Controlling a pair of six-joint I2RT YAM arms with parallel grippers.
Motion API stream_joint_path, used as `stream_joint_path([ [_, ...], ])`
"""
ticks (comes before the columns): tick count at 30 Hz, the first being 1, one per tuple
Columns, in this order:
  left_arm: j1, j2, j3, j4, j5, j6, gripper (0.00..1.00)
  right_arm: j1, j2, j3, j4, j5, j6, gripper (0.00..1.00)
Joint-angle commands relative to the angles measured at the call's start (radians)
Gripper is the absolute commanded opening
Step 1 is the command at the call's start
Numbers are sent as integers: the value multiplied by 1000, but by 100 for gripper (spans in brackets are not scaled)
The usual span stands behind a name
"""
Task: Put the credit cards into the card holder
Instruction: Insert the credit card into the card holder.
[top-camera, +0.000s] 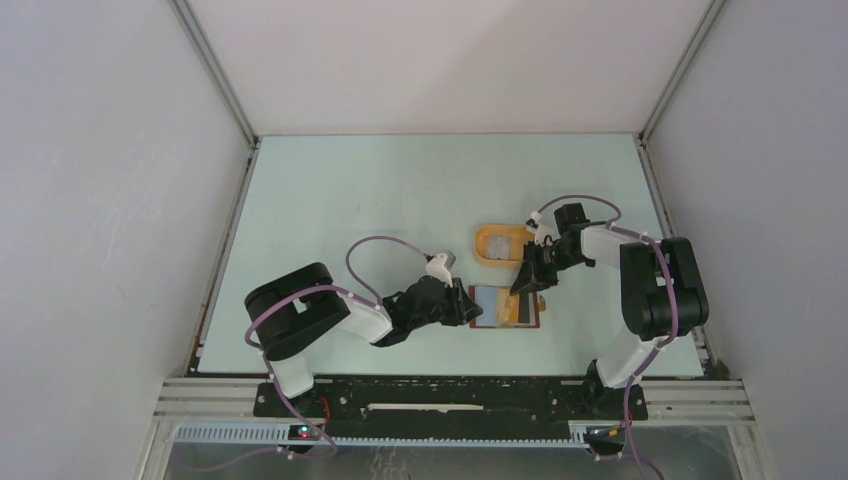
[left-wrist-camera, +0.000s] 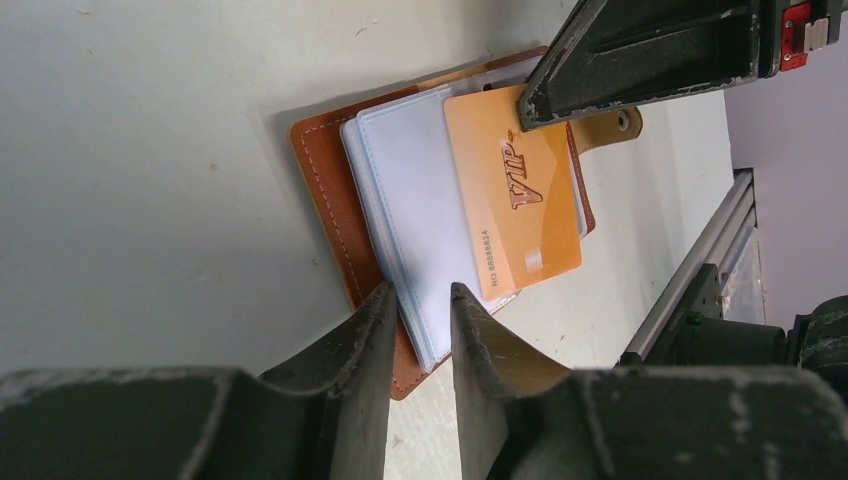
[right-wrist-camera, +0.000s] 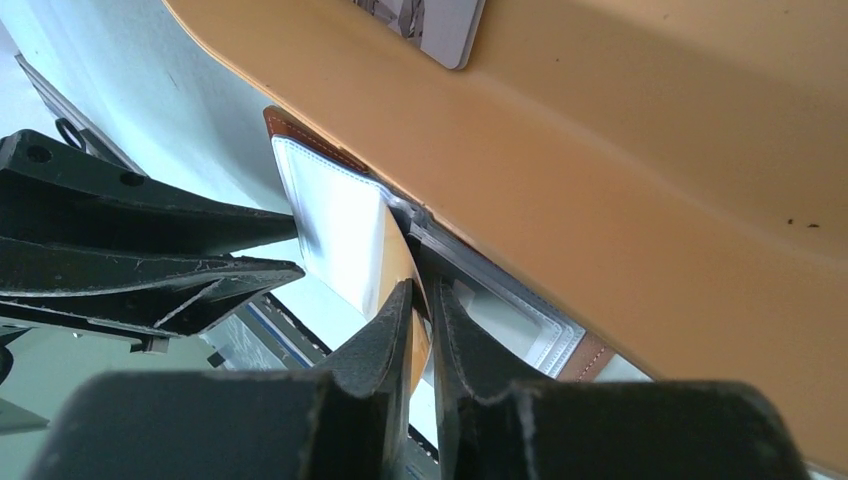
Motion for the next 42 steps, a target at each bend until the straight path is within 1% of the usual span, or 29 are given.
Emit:
stream_joint_path([
  [1,-11,10,12,-7,17,-5,32,15,-23,18,-1,63,-28,19],
  [11,-11,13,13,-4,23,-3,32,27,-20,17,1,87,-31,22],
  [19,-11,13,14,-1,24,-3,32,49,-18,24,2,99,-34,23],
  [31,-13,12,17,3,29,-3,32,71,-6,35,1,86,-30,25],
  [33,-13,12,18,7,31,-3,32,72,-6,36,-1,77,-31,27],
  [38,-13,1,13,7,27,-4,34,69,-22,40,-9,62,-40,37],
  [42,-13,-14,6,6,19,-3,36,66,-31,41,-17,62,-48,39],
])
